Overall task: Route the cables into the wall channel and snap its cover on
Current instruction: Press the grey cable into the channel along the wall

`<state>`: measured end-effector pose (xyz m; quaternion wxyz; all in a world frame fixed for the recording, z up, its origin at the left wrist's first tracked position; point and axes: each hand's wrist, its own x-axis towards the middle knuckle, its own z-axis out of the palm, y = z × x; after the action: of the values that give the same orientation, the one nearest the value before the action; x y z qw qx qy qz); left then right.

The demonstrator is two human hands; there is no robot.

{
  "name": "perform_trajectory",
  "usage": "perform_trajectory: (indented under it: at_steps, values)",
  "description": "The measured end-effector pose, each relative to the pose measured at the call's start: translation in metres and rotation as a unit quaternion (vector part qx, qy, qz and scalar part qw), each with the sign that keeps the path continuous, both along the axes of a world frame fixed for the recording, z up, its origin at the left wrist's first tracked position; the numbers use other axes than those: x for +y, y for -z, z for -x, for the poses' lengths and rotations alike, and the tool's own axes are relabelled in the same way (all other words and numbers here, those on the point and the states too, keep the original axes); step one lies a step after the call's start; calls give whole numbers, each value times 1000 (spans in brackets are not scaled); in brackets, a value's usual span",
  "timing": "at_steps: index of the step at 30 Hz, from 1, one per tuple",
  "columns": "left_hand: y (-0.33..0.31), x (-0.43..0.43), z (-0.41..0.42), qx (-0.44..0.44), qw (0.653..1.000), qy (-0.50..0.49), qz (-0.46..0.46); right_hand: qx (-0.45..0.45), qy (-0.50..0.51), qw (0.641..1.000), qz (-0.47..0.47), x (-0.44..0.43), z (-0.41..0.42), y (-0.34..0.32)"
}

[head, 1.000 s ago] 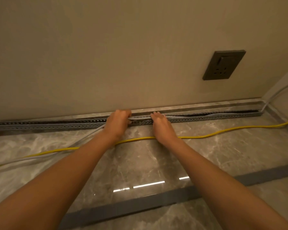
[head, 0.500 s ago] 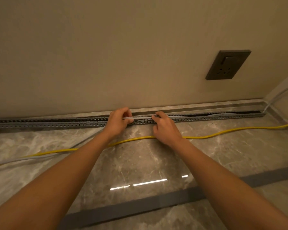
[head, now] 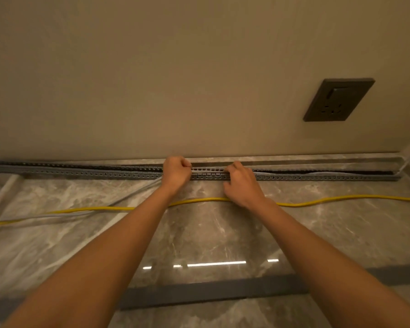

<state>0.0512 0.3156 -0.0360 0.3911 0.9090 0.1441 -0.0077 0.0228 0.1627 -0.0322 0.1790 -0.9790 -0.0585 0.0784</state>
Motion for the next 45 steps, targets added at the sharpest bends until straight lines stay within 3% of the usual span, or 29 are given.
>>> perform_trajectory:
  at_steps: [5,11,14,18,26,38,41,45]
  values:
    - [0,42,23,-56,988,-9,-142,-40,40,998,-11,12,-4,-1]
    - [-6,81,41,89,957,47,-272,-40,-91,993,-58,68,1,-5]
    - [-7,95,41,112,948,70,-291,-22,-135,989,-59,96,6,-4]
    - [-10,107,37,126,927,137,-325,-8,-119,993,-21,120,10,1]
    - [-27,141,22,-52,900,223,-370,18,-31,999,-14,132,15,4]
    - [-13,165,7,-98,852,337,-388,19,76,996,44,153,16,14]
    - [-12,169,9,-191,804,409,-386,20,83,996,40,157,15,14]
    - [-5,171,10,-218,773,420,-422,24,89,994,52,160,10,15]
